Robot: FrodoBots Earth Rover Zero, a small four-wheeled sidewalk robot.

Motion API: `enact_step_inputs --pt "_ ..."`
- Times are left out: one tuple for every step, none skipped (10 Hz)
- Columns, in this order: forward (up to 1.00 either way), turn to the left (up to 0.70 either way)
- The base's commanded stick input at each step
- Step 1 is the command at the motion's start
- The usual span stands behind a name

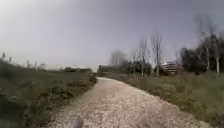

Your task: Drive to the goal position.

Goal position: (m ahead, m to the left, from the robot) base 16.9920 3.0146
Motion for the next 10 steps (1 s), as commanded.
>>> enact_step_inputs --pt "1.0 0.0" --pt "1.0 0.0" --pt "1.0 0.0" --pt "1.0 0.0" --pt "1.0 0.0" --pt "1.0 0.0" --pt "1.0 0.0" --pt "1.0 0.0" --pt "1.0 0.0" --pt "1.0 0.0"
